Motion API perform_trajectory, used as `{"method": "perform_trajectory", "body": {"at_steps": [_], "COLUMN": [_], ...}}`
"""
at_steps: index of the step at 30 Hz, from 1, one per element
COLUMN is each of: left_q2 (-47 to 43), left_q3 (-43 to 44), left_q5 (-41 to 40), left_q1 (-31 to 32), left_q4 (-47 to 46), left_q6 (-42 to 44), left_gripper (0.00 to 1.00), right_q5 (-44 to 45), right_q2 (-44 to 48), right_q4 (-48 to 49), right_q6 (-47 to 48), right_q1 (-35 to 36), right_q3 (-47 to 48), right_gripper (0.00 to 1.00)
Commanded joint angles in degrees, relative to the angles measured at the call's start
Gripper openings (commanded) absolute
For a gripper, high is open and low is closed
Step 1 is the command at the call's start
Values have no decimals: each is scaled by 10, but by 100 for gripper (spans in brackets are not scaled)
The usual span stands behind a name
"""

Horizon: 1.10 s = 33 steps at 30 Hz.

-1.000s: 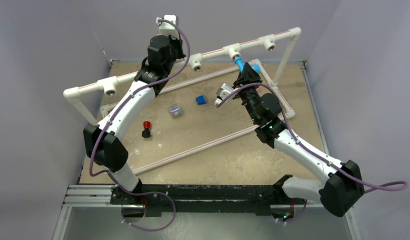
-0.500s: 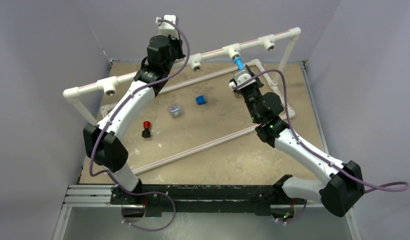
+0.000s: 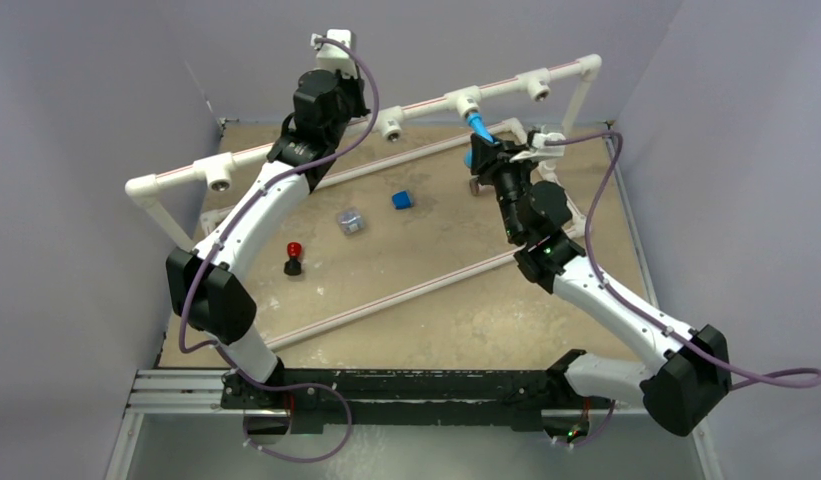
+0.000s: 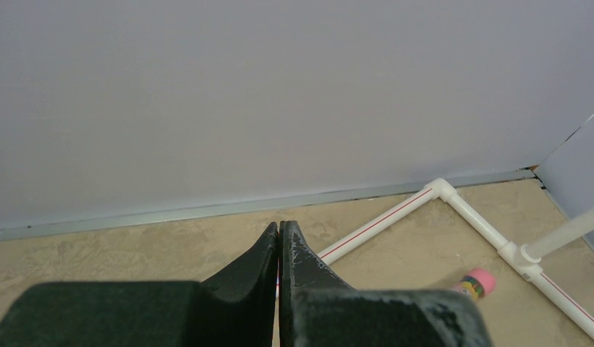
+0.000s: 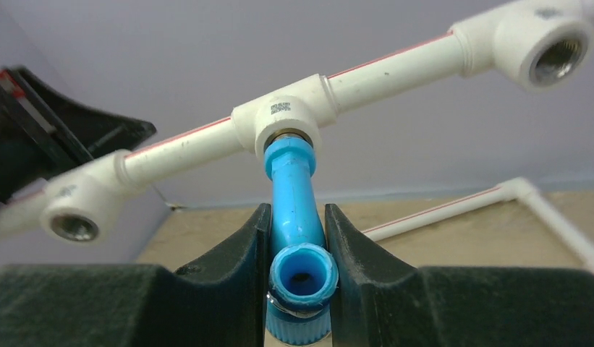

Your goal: Install the water faucets

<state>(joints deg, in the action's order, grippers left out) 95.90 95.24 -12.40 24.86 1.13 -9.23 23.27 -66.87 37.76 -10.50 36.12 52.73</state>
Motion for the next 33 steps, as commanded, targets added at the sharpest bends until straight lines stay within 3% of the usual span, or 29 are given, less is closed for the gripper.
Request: {"method": "perform_trajectory", "body": {"at_steps": [1, 9, 18, 26, 33], "left_q2": [11, 10, 7, 1, 1], "left_q3": [-30, -29, -31, -35, -36], "left_q5": [26, 34, 44, 45, 42], "left_q1": [11, 11, 11, 11, 11], "left_q4": [92, 94, 95, 92, 93], "left_q6": [7, 5, 5, 6, 5], "left_gripper": [0, 0, 0, 0, 0], "right_q5": [-24, -12, -59, -61, -47], "right_q2": [32, 49, 44, 61, 79], "right_q4": [65, 50, 28, 7, -40], "right_q6": [-271, -572, -814, -869, -848], "right_q1": [13, 13, 13, 13, 13], "right_q3": [24, -9, -24, -26, -30], "right_gripper": [0, 0, 0, 0, 41]}}
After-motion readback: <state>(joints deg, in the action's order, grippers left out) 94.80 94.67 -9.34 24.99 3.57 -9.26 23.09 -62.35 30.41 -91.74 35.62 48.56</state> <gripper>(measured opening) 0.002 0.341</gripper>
